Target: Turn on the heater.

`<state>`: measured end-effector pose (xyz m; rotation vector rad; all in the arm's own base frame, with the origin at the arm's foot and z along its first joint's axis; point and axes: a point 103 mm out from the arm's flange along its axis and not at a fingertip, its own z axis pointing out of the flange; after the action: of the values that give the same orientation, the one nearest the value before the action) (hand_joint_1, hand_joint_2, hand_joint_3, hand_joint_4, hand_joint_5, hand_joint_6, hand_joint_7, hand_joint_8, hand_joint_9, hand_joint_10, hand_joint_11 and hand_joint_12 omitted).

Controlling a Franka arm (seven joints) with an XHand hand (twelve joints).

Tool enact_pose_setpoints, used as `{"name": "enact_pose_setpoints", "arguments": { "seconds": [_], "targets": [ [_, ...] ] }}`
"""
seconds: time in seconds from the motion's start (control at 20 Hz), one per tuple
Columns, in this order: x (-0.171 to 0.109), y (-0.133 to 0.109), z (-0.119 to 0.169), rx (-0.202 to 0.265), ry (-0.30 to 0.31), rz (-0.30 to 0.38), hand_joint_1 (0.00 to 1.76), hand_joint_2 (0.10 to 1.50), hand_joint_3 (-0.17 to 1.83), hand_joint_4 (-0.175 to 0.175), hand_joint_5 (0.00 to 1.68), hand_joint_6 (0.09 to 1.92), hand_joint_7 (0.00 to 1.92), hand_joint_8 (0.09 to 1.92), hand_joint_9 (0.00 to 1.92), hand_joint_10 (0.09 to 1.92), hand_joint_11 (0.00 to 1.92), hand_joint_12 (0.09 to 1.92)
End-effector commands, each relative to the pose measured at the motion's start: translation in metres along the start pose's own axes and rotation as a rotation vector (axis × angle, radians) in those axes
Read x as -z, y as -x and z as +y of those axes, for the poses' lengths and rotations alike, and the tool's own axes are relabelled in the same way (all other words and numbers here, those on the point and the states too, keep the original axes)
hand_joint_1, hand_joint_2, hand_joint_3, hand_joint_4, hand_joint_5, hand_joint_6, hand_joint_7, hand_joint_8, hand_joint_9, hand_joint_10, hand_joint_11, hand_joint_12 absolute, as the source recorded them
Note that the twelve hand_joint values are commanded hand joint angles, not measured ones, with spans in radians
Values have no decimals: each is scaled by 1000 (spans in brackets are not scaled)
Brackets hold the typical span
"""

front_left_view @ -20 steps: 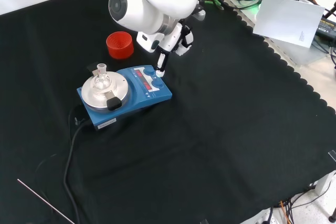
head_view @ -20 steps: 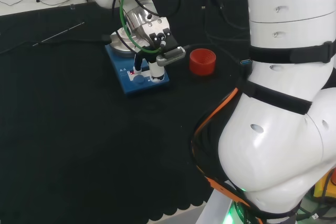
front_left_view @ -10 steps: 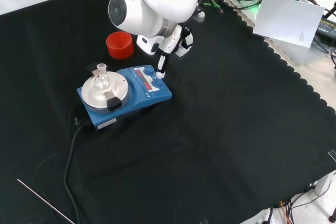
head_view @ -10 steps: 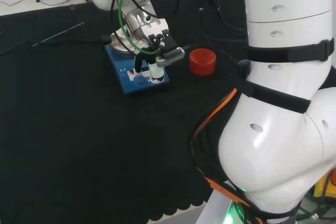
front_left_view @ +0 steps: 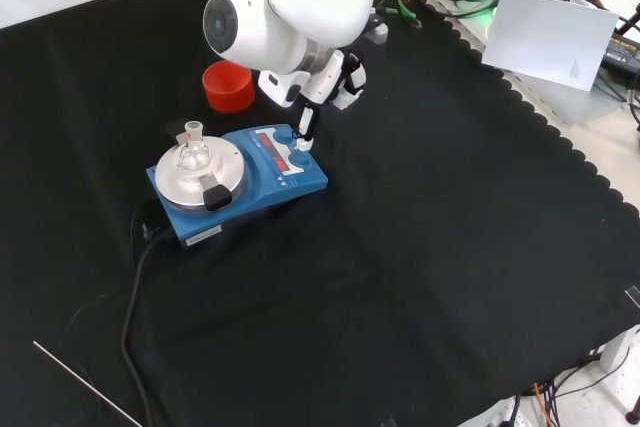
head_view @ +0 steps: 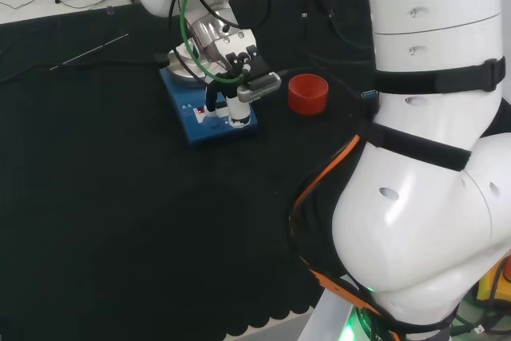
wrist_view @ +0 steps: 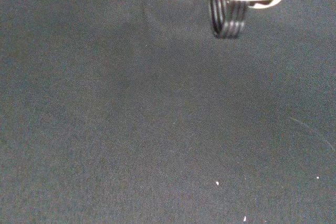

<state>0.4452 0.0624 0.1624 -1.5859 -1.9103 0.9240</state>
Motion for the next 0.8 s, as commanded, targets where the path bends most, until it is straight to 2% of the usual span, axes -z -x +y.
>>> {"name": "enact_pose_setpoints", "arguments": {
  "seconds": [0.05,0.8],
  "targets": [
    [0,0,1,-2,0,0,1497,598,1161,-23,351,112,1889,1530,1920,1538,1920,1647],
    [-4,1,8,1,-18,2,1498,594,1170,-23,367,108,1891,1530,1920,1538,1920,1643]
  ]
}}
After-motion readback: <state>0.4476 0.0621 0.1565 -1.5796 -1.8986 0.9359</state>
